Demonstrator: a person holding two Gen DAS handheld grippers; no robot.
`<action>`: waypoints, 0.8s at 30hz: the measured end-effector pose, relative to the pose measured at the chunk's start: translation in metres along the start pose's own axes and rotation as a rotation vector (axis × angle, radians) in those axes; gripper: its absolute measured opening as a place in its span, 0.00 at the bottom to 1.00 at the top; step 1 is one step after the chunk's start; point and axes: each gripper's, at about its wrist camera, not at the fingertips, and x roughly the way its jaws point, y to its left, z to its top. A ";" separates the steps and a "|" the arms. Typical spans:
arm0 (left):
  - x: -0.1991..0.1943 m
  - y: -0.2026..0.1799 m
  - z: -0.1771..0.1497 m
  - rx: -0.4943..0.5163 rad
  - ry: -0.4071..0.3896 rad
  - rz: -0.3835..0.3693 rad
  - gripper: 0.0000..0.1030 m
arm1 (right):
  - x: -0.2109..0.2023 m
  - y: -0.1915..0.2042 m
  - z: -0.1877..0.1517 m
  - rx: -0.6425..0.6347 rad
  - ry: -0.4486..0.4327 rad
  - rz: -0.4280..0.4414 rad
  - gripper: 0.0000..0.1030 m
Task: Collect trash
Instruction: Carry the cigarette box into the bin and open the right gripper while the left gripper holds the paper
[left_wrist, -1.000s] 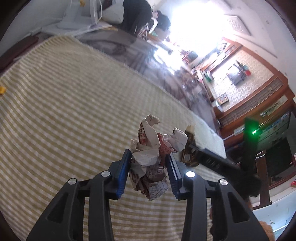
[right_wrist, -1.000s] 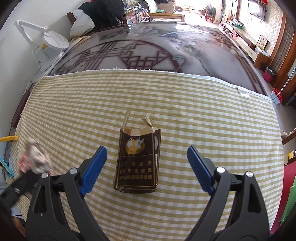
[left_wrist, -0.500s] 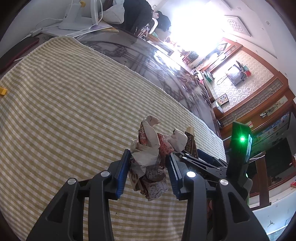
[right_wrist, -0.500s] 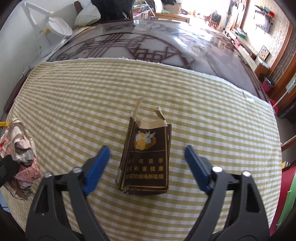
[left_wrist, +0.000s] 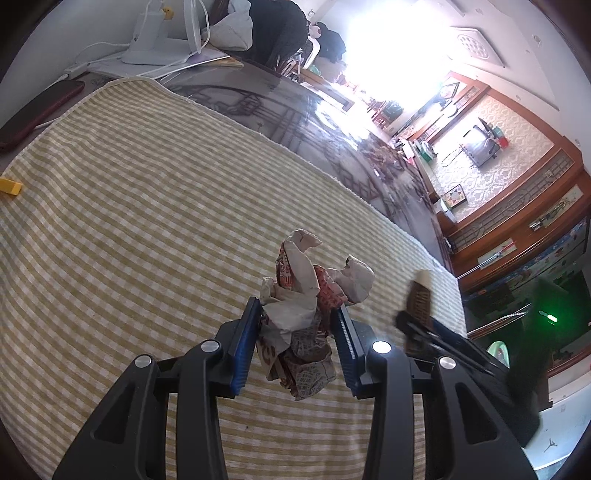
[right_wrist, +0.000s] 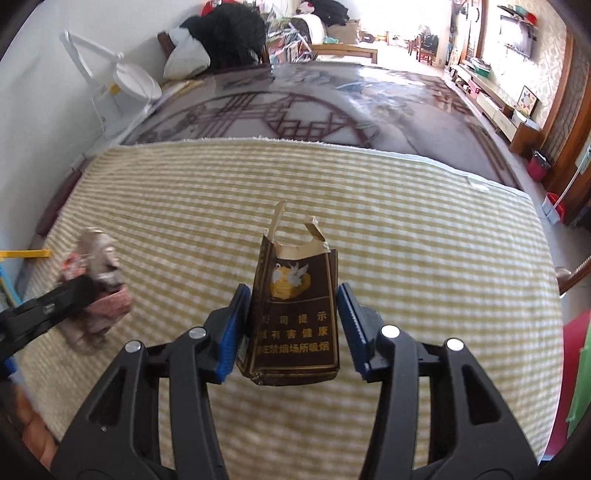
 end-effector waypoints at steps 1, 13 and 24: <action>0.000 0.000 0.000 0.003 -0.001 0.006 0.36 | -0.005 -0.004 -0.002 0.005 -0.005 0.003 0.46; -0.008 0.007 -0.004 0.080 -0.049 0.166 0.36 | -0.048 -0.054 -0.038 0.044 -0.101 -0.068 0.46; -0.040 -0.042 -0.035 0.176 -0.085 0.186 0.36 | -0.097 -0.081 -0.041 0.046 -0.242 -0.086 0.46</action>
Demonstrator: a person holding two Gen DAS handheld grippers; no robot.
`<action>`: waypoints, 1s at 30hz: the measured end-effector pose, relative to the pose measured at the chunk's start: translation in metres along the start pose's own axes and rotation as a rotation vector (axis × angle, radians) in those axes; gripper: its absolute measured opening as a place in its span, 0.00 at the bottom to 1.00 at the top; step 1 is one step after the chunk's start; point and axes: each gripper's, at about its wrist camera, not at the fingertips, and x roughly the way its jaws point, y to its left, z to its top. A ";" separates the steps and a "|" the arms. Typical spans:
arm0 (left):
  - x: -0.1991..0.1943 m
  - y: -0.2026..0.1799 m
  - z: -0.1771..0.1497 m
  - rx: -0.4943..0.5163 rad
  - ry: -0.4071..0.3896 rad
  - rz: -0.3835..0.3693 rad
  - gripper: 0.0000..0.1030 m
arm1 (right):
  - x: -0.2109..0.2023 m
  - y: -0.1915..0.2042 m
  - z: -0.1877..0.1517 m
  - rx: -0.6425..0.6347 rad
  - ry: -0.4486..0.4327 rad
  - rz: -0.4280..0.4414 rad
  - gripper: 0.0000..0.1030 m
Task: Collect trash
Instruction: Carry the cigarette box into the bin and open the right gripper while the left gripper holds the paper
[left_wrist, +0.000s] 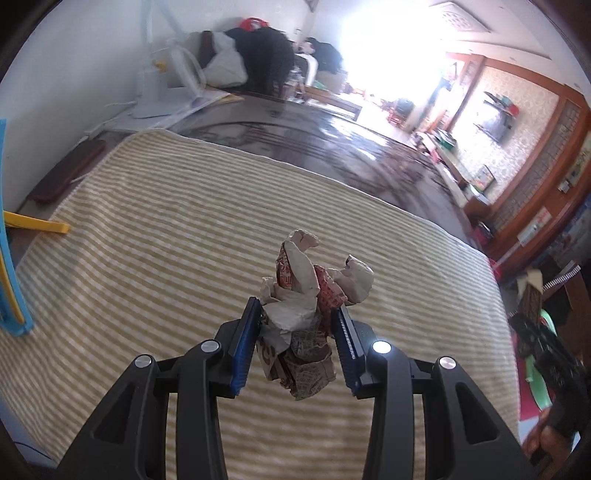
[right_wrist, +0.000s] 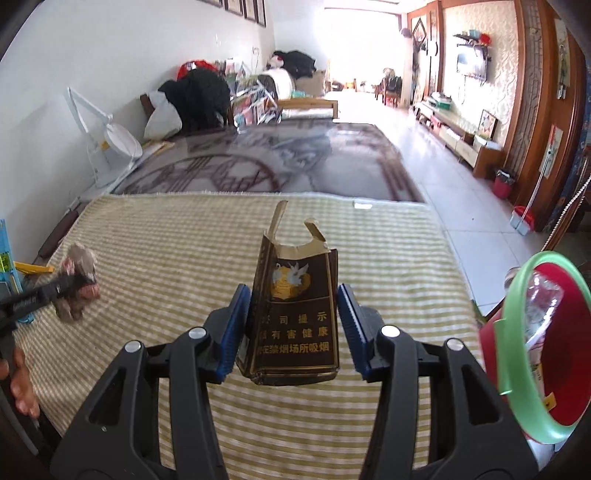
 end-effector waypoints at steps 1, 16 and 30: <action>-0.004 -0.010 -0.003 0.014 0.003 -0.013 0.36 | -0.004 -0.004 -0.001 0.007 -0.006 0.003 0.46; -0.060 -0.134 -0.044 0.146 0.051 -0.269 0.37 | -0.032 -0.066 -0.009 0.141 -0.051 -0.001 0.46; -0.062 -0.193 -0.043 0.294 0.016 -0.213 0.37 | -0.081 -0.146 -0.008 0.251 -0.132 -0.085 0.47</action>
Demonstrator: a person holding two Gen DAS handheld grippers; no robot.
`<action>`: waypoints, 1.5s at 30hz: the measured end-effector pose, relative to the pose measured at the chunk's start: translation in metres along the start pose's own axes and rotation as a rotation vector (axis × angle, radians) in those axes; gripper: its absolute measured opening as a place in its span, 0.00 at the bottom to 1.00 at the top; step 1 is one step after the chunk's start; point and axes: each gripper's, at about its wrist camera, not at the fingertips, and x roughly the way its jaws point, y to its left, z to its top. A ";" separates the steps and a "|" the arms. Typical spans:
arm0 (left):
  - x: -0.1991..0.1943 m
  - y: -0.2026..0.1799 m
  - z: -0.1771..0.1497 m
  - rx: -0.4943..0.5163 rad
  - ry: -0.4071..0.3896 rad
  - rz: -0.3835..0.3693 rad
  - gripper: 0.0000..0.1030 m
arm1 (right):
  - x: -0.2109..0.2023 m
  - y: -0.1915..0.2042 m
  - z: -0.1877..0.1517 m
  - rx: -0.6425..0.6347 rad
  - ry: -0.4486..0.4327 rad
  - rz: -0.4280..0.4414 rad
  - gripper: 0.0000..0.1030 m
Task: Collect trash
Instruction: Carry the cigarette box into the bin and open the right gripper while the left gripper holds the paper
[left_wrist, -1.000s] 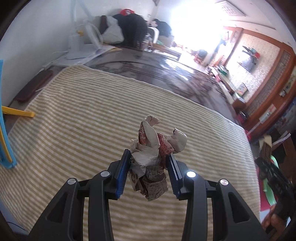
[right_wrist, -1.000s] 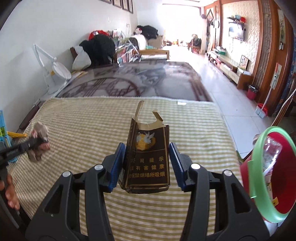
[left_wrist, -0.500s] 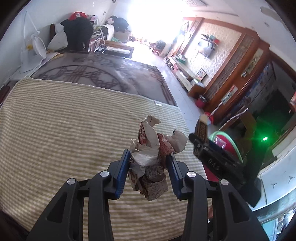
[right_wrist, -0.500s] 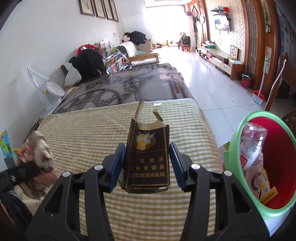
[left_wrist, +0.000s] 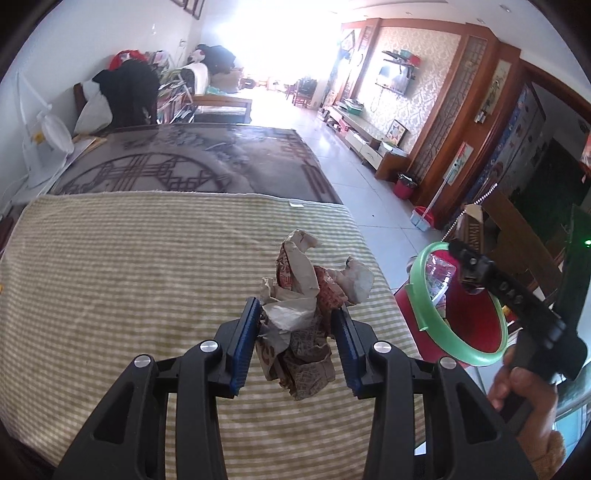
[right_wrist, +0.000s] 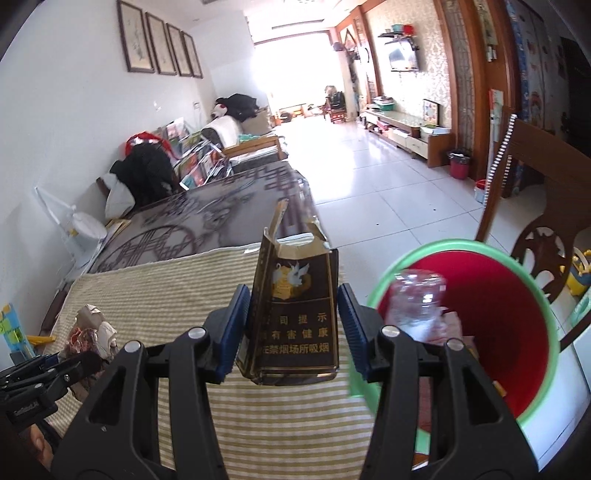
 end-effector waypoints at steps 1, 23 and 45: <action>0.002 -0.004 0.001 0.007 0.001 -0.001 0.37 | -0.002 -0.005 0.000 0.006 -0.002 -0.009 0.47; 0.041 -0.070 0.010 0.144 0.044 -0.068 0.37 | -0.017 -0.074 0.000 0.137 -0.036 -0.113 0.47; 0.083 -0.156 0.007 0.249 0.094 -0.234 0.37 | -0.027 -0.131 -0.006 0.341 -0.091 -0.368 0.88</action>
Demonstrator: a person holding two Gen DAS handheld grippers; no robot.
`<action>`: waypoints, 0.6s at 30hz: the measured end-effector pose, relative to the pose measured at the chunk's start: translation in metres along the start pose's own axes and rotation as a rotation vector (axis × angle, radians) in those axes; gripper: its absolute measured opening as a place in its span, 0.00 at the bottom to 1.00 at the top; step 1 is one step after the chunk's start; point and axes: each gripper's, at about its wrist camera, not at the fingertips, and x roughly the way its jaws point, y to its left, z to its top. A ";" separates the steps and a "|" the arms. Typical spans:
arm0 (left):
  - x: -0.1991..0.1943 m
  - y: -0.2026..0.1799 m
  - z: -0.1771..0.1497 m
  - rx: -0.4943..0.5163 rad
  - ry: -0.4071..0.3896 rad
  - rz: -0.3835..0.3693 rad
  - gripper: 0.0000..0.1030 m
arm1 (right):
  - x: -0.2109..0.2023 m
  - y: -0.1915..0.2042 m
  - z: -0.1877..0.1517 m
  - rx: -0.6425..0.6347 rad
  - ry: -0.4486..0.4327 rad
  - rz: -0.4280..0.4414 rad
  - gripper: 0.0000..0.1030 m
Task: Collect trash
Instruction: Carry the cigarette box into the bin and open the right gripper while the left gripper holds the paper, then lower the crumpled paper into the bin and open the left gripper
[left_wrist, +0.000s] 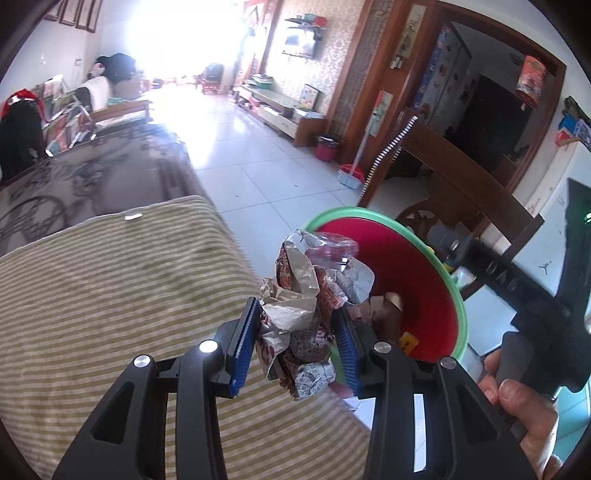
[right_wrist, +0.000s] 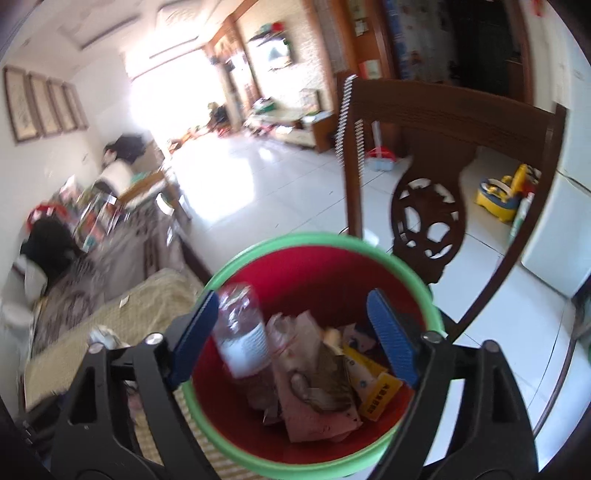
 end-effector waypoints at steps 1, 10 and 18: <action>0.005 -0.005 0.000 0.007 0.008 -0.013 0.37 | -0.006 -0.006 0.002 0.035 -0.043 -0.028 0.89; 0.037 -0.040 0.005 0.076 0.059 -0.101 0.37 | -0.035 -0.034 0.010 0.220 -0.248 -0.136 0.95; 0.050 -0.051 0.008 0.112 0.073 -0.100 0.38 | -0.029 -0.040 0.010 0.255 -0.231 -0.128 0.95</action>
